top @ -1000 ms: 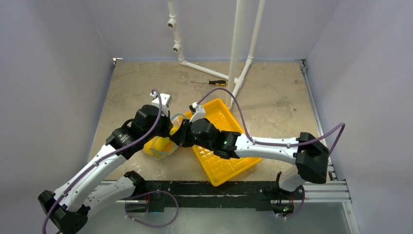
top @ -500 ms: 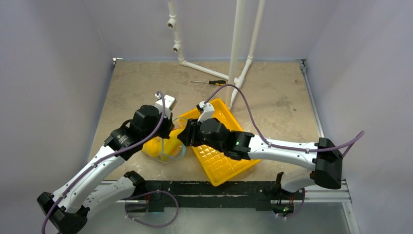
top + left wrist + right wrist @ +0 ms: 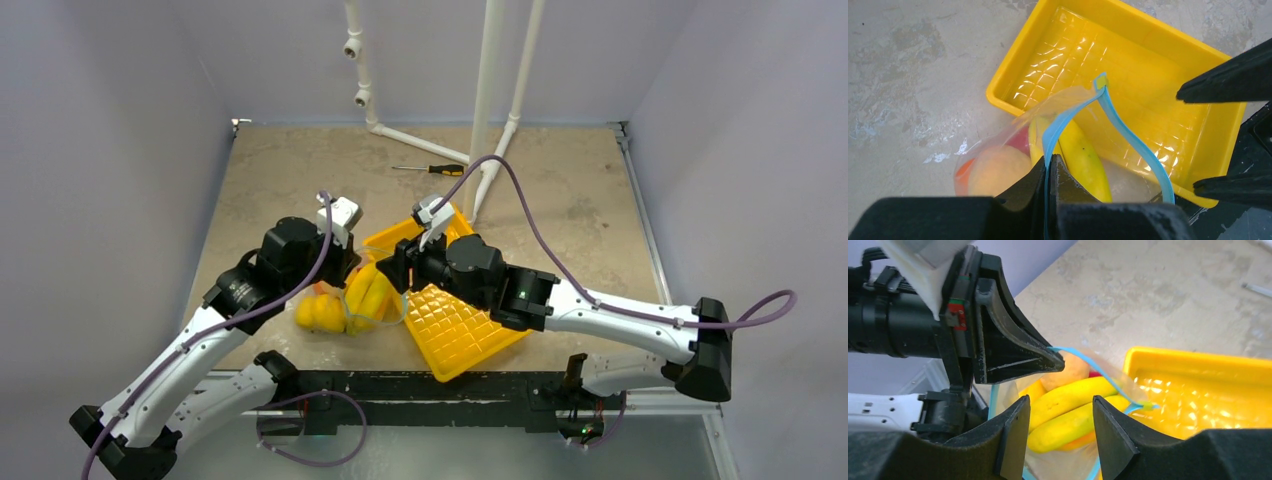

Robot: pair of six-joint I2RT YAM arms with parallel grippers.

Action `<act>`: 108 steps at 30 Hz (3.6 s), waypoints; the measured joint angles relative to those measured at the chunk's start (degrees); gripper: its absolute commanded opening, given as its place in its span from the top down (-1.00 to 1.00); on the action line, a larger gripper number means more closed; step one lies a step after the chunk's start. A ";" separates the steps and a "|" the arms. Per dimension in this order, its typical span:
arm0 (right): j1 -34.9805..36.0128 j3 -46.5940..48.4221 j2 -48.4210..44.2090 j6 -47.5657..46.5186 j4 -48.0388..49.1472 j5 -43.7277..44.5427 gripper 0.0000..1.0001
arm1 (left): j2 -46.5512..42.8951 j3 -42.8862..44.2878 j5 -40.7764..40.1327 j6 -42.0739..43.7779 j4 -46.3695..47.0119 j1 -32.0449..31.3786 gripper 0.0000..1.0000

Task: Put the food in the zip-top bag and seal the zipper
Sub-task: Adjust the zipper food storage bag at the center of the board.

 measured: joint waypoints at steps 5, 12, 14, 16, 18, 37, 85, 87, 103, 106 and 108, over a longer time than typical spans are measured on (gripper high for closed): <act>0.00 0.00 -2.14 -12.96 2.16 -0.87 -0.13 | -0.24 0.00 0.63 0.44 0.00 0.00 1.00; 0.00 -0.11 -2.93 -28.74 2.23 -4.96 -0.17 | -0.98 0.00 2.23 0.46 0.00 0.00 1.00; 0.02 -0.24 -2.80 -32.87 1.33 -5.81 -0.18 | -1.51 0.00 2.91 0.48 -0.02 0.00 1.00; 0.02 -1.01 -3.06 -37.31 1.11 -6.69 -0.20 | -2.16 0.00 3.65 0.48 -0.04 0.00 1.00; 0.02 -2.45 -3.93 -42.05 1.05 -6.78 -0.21 | -2.99 0.00 4.61 0.52 -0.07 0.00 1.00; 0.02 -6.56 -9.75 -69.96 -9.03 -9.27 -0.18 | -4.15 0.00 11.82 0.90 -0.42 -0.81 1.00; 1.42 -5.70 -3.65 -64.24 -11.19 -19.89 1.00 | -5.70 5.09 19.61 0.66 -6.88 -0.81 1.00; 1.51 -4.76 -3.34 -63.04 -12.50 -19.93 1.00 | -5.99 5.09 19.63 0.20 -7.32 -0.81 1.00; 2.56 4.17 -4.79 -57.46 -22.86 -21.73 1.00 | -5.86 8.26 19.06 -2.16 -9.44 -0.83 0.09; 2.91 4.92 -4.81 -56.81 -24.26 -21.86 1.00 | -6.40 10.05 18.95 -1.99 -9.20 -0.83 -0.15; 3.19 4.96 -4.81 -56.37 -25.22 -22.23 1.00 | -7.26 10.62 19.45 -1.99 -8.48 -0.81 -0.27</act>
